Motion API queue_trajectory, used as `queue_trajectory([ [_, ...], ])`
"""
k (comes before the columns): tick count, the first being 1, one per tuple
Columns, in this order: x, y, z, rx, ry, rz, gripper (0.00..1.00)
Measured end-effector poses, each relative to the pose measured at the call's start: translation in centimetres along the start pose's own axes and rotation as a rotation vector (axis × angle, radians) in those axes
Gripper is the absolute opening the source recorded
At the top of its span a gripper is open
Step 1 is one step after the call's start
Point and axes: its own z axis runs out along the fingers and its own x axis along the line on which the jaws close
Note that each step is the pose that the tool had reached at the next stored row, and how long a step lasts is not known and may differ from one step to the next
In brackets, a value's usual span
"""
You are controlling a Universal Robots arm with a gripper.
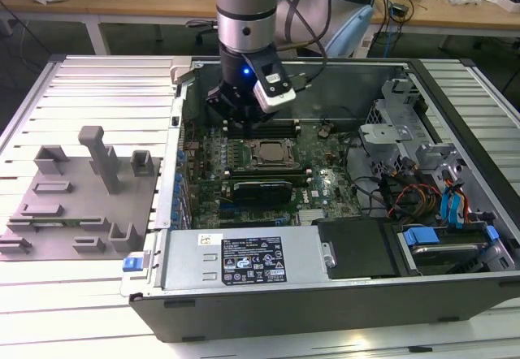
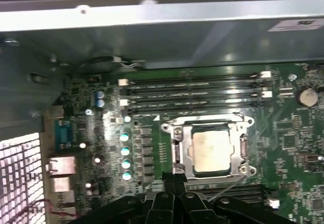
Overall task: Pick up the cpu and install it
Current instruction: 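Install the first cpu locking lever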
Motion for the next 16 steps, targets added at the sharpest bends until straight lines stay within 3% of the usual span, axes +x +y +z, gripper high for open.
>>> queue_trajectory([
  [3,0.55,-0.04,-0.02,-0.0001,0.0000,0.001,0.11],
  [7,0.68,-0.05,-0.03,-0.0010,0.0003,0.001,0.11],
  [10,0.79,-0.05,-0.03,-0.0252,0.0016,0.002,0.11],
  [14,0.96,-0.06,-0.04,-0.0827,0.0054,0.004,0.11],
  [16,1.03,-0.07,-0.04,-0.1193,0.0077,0.005,0.11],
])
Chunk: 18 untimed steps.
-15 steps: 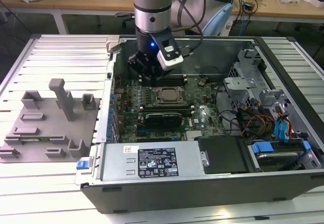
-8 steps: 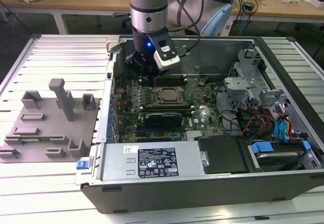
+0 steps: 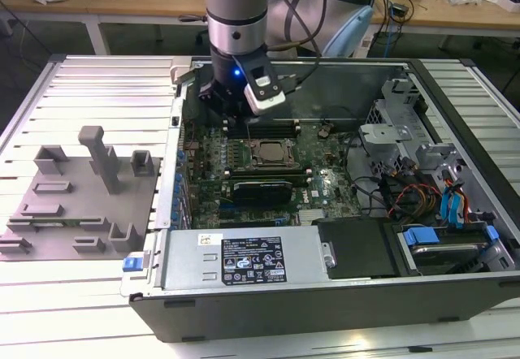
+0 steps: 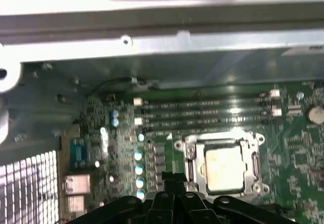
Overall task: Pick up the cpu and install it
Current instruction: 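Install the first cpu locking lever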
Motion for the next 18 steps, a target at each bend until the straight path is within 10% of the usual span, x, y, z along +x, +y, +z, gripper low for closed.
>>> queue_trajectory([
  [3,0.13,-0.01,-0.01,-0.0594,0.0039,0.002,0.11],
  [9,0.28,-0.02,-0.01,-0.1254,0.0082,0.004,0.11],
  [18,-0.50,0.03,0.04,-0.1284,0.0087,0.005,0.11],
])
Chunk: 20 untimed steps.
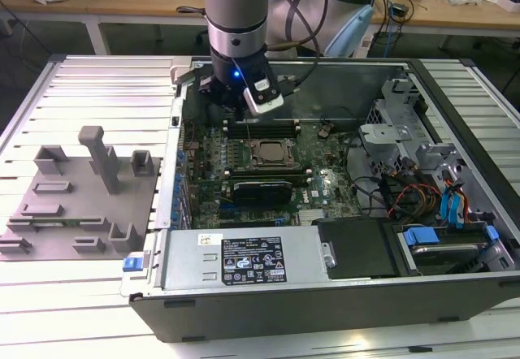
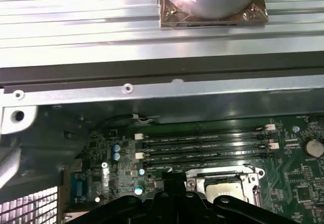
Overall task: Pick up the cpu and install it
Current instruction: 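Install the first cpu locking lever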
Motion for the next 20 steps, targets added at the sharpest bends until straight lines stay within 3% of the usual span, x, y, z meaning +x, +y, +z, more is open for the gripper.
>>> queue_trajectory([
  [3,-1.65,0.09,0.11,0.0002,0.0027,0.001,0.11],
  [11,-4.76,0.16,0.32,0.0008,0.0087,0.003,0.11],
  [17,-4.89,0.17,0.37,0.0003,0.0087,0.004,0.11],
  [20,-4.87,0.01,0.94,0.0008,0.0088,0.004,0.11],
])
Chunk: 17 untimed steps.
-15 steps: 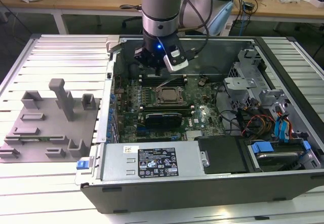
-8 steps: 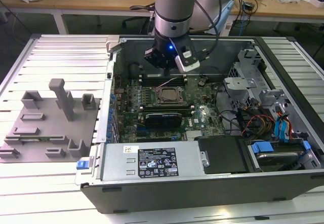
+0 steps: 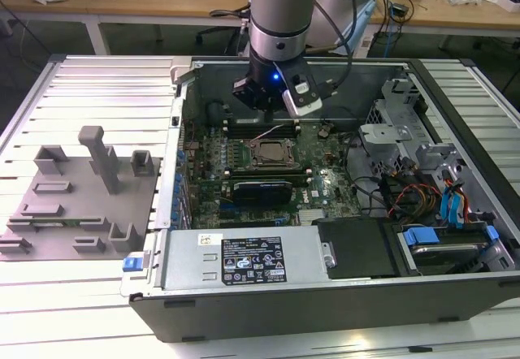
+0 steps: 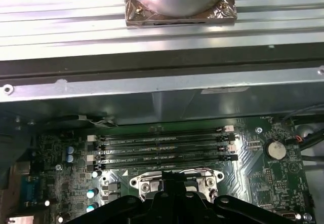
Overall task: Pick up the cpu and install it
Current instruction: 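Install the first cpu locking lever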
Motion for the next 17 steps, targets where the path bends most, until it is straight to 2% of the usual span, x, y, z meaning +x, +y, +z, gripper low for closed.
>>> queue_trajectory([
  [2,0.00,-0.18,0.68,-0.0001,-0.0009,0.000,0.11],
  [6,0.01,-0.36,1.40,-0.0001,-0.0019,0.000,0.11],
  [11,0.01,-0.47,1.85,-0.0004,-0.0055,-0.001,0.11],
  [14,0.02,-0.56,2.20,-0.0009,-0.0111,-0.003,0.11],
  [17,0.02,-0.57,2.24,-0.0007,-0.0114,-0.003,0.11],
])
